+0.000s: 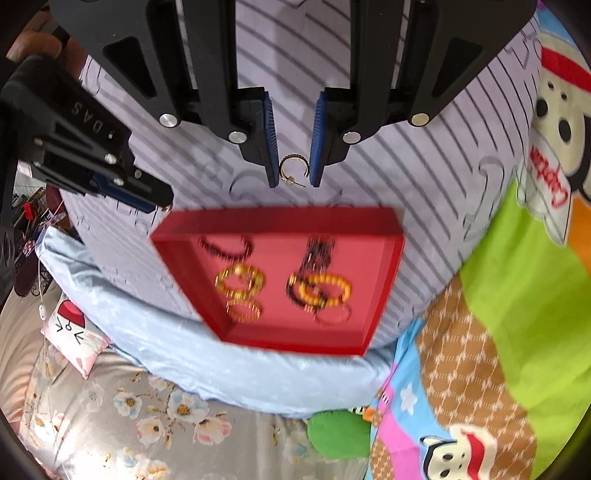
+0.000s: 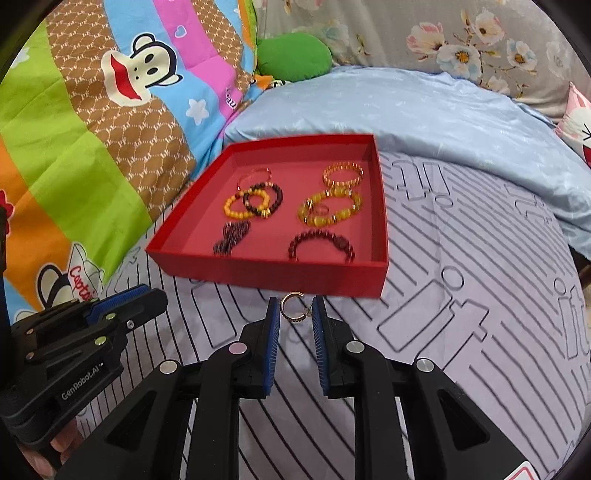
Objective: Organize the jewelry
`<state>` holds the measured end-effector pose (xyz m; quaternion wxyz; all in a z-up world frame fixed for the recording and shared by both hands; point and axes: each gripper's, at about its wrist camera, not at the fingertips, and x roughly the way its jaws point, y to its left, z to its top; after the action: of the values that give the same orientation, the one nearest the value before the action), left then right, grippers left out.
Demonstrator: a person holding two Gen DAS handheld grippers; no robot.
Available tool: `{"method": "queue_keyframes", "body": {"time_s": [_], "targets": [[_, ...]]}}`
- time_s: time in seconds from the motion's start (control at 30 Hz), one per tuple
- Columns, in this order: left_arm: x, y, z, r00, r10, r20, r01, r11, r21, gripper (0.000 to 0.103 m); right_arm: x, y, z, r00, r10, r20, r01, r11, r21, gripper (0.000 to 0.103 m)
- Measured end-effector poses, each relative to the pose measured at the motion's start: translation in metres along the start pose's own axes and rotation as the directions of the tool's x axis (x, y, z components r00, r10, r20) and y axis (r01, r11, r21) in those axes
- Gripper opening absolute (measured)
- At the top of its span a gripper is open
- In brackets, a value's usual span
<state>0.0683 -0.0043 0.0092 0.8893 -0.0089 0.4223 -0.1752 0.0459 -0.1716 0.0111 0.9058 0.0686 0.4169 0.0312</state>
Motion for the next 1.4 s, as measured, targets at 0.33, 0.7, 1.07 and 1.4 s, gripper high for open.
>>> {"method": "queue_keyframes", "body": {"time_s": [0.33, 0.7, 1.07, 1.4], "targets": [[0.016, -0.006, 0.062, 0.998, -0.001, 0.065, -0.001, 1.000, 0.019, 0.016, 0.012, 0.003, 0.049, 0.999, 0.004, 0.047, -0.003, 1.000, -0.020, 0.017], [0.069, 0.001, 0.087, 1.000, 0.016, 0.026, -0.017, 1.000, 0.023, 0.016, 0.061, 0.008, 0.078, 1.000, 0.000, 0.014, 0.000, 0.999, -0.032, 0.017], [0.108, 0.015, 0.098, 0.999, 0.036, -0.016, -0.036, 0.999, 0.001, 0.016, 0.101, 0.004, 0.085, 1.000, 0.006, -0.029, -0.006, 1.000, -0.018, 0.017], [0.120, 0.018, 0.098, 0.999, 0.039, -0.031, -0.039, 0.999, -0.006, 0.016, 0.111, 0.001, 0.084, 0.999, 0.012, -0.046, -0.013, 1.000, -0.005, 0.017]]}}
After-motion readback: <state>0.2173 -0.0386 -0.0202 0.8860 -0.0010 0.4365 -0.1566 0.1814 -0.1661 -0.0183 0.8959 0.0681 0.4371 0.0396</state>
